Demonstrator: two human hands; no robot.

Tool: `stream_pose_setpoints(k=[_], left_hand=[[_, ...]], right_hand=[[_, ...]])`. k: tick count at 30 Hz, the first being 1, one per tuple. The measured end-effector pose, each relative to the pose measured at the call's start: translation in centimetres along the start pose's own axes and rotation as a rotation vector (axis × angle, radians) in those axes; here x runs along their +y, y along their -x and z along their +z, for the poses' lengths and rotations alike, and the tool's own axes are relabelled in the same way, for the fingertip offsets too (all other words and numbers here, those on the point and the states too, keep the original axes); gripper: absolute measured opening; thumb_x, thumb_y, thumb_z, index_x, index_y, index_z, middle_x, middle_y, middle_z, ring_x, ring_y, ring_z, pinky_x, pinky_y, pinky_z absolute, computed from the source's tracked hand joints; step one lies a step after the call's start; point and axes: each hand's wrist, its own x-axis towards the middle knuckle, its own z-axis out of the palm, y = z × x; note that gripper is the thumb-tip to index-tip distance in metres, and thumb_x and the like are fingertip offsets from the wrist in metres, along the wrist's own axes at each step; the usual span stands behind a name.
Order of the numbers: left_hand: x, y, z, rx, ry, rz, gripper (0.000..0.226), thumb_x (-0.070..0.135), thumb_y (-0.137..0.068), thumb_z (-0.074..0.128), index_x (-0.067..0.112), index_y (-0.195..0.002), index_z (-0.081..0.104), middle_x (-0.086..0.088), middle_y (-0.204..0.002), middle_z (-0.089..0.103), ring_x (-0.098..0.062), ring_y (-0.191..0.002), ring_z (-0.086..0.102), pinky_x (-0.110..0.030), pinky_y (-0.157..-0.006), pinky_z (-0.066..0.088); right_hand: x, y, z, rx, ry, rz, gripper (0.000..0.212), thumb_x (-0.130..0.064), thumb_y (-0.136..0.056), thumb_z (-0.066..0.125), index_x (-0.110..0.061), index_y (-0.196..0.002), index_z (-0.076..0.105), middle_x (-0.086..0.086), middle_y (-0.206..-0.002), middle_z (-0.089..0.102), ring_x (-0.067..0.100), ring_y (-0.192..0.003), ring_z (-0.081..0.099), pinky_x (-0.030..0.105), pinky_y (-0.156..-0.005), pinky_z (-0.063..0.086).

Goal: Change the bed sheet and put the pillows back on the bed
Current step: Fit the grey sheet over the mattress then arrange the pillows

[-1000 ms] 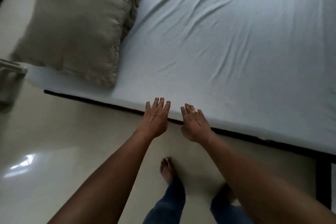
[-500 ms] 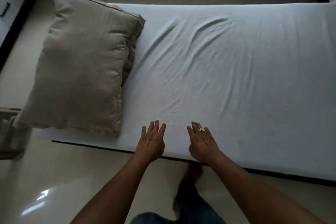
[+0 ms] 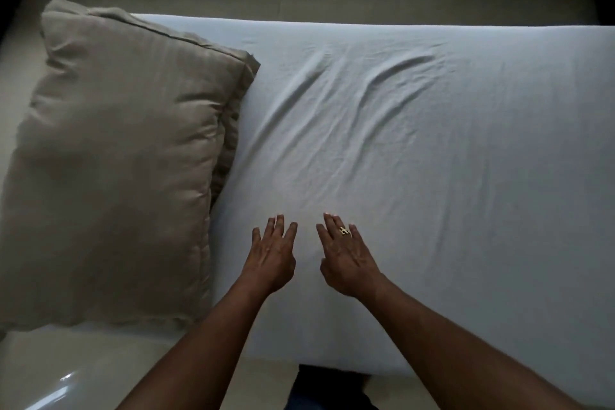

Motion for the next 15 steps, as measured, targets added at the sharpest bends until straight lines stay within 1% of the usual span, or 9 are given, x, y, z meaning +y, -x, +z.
stream_pose_setpoints(k=[3,7,9,12,13,15], left_hand=[[-1.1,-4.5,-1.0,0.042,0.04,0.009,0.072,0.016,-0.099,0.045,0.02,-0.161,0.009,-0.014,-0.169,-0.003,-0.03,-0.156,-0.003,-0.052,-0.126,0.005],[-3.4,-8.7,-2.1,0.197,0.131,-0.027,0.074,0.017,-0.096,0.048,0.016,-0.161,0.012,-0.016,-0.168,0.001,-0.03,-0.156,-0.001,-0.05,-0.126,0.006],[-5.0,-11.4,-2.4,0.311,0.155,-0.029,0.073,0.019,-0.096,0.051,0.012,-0.16,0.017,-0.019,-0.167,0.008,-0.032,-0.156,0.006,-0.05,-0.125,0.01],[-7.5,-16.6,-2.9,0.572,0.157,-0.033,0.067,0.013,-0.092,0.06,0.0,-0.152,0.033,-0.029,-0.159,0.028,-0.039,-0.149,0.029,-0.052,-0.12,0.027],[-8.4,-18.5,-3.1,0.642,0.185,-0.072,0.064,0.011,-0.093,0.06,-0.003,-0.151,0.036,-0.03,-0.157,0.031,-0.041,-0.147,0.032,-0.052,-0.119,0.031],[-9.9,-22.1,-2.9,0.699,0.208,-0.182,0.06,0.011,-0.096,0.058,-0.004,-0.15,0.036,-0.031,-0.157,0.031,-0.044,-0.145,0.033,-0.054,-0.118,0.032]], right_hand=[[0.5,-3.8,0.5,-0.021,0.02,-0.036,0.077,-0.027,-0.1,0.046,-0.01,-0.162,0.005,0.015,-0.169,-0.01,0.029,-0.157,-0.007,0.048,-0.127,0.001],[-0.3,-8.8,0.1,-0.011,0.042,-0.171,0.076,-0.026,-0.097,0.046,-0.007,-0.161,0.01,0.017,-0.169,-0.006,0.031,-0.157,-0.006,0.053,-0.126,0.005],[-1.2,-11.8,-0.6,0.053,0.037,-0.214,0.076,-0.026,-0.094,0.049,-0.006,-0.16,0.018,0.018,-0.169,0.001,0.031,-0.157,0.0,0.053,-0.126,0.009],[-2.3,-17.6,-2.2,0.201,0.014,-0.233,0.076,-0.026,-0.09,0.053,-0.006,-0.158,0.027,0.018,-0.168,0.011,0.031,-0.157,0.007,0.054,-0.125,0.013],[-2.5,-19.9,-2.8,0.253,0.007,-0.229,0.078,-0.027,-0.089,0.055,-0.008,-0.158,0.026,0.017,-0.168,0.012,0.031,-0.157,0.008,0.055,-0.125,0.013],[-2.3,-24.4,-3.3,0.298,0.017,-0.219,0.085,-0.03,-0.086,0.059,-0.012,-0.16,0.022,0.014,-0.169,0.011,0.029,-0.157,0.008,0.055,-0.125,0.011]])
